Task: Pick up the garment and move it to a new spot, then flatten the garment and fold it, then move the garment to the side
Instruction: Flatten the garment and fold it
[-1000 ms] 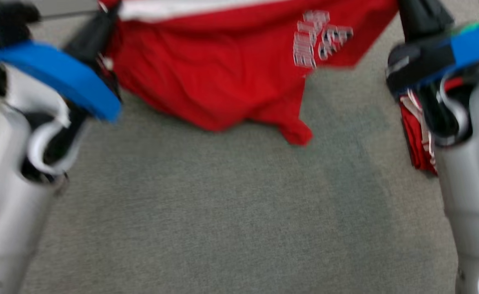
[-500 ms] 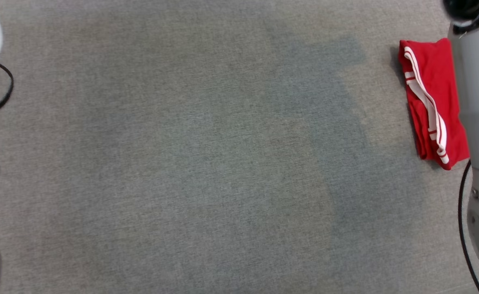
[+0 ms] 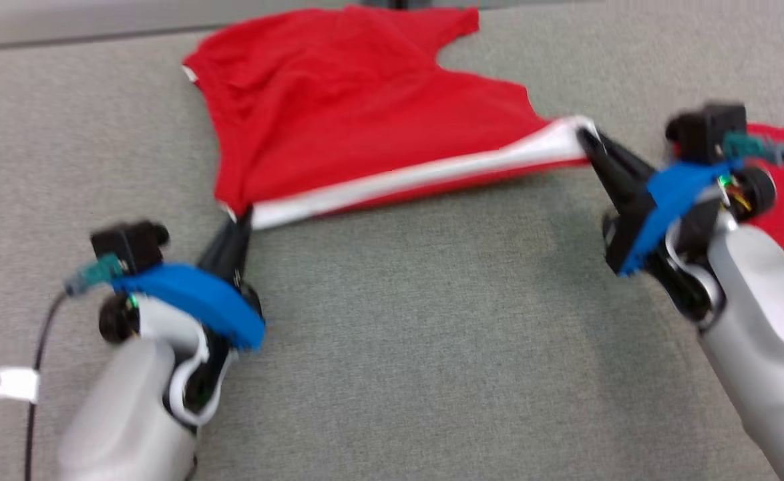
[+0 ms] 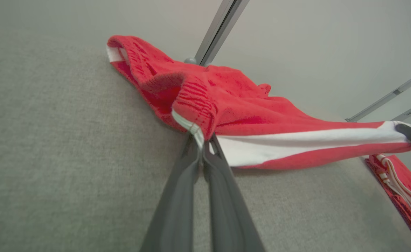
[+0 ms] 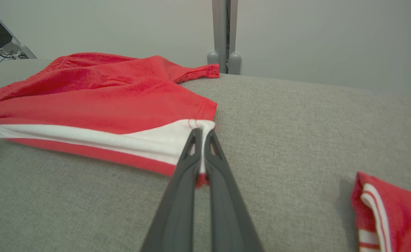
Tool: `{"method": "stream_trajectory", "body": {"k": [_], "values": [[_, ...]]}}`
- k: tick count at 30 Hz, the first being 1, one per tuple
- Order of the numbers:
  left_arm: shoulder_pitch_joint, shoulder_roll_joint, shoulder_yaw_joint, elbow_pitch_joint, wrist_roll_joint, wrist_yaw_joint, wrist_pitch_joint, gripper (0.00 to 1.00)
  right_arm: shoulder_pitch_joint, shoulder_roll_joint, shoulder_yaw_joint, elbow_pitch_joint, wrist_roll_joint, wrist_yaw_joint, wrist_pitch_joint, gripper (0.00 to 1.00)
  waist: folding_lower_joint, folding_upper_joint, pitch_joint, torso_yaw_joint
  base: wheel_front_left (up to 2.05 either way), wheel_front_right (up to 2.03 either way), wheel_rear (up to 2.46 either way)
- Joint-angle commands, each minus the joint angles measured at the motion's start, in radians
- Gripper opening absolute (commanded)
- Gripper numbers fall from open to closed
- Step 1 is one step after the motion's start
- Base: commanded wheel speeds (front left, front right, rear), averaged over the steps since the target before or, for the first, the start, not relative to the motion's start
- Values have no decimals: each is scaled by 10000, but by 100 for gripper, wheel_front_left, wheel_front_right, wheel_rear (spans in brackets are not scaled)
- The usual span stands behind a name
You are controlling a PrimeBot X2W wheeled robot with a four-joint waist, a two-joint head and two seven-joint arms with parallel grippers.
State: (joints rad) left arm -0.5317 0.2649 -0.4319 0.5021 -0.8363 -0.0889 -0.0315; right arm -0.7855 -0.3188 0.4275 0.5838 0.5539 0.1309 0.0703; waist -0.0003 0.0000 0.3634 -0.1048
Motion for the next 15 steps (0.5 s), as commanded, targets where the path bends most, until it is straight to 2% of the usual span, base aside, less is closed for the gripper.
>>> {"method": "stream_trajectory", "body": {"k": [1,4,5,7,12,15], "values": [[376,47,-58,-74,-48,-12,84,0,554,-319,-165,-272,167,-1,209,0,3,0,-186,37,0,0,0],[1496,224,-203,-562,-297,120,485,0,2099,-858,-612,-1470,491,-6,930,0,3,0,-592,223,0,0,0],[2263,397,-266,-1211,-477,266,808,0,3234,-1129,-1100,-2429,603,-9,1546,0,3,0,-826,311,0,0,0],[3051,684,-324,-2095,-581,545,1142,0,4370,-1274,-1674,-3527,561,-10,2305,0,3,0,-984,357,0,0,0],[5179,1482,-365,-5109,-902,1461,1984,0,7094,-860,-3449,-6833,-287,-10,4504,0,3,0,-1150,331,0,0,0],[6361,1978,-265,-6973,-1085,2068,2387,0,8388,-129,-4512,-8711,-906,-7,5744,0,3,0,-1189,331,0,0,0]]}}
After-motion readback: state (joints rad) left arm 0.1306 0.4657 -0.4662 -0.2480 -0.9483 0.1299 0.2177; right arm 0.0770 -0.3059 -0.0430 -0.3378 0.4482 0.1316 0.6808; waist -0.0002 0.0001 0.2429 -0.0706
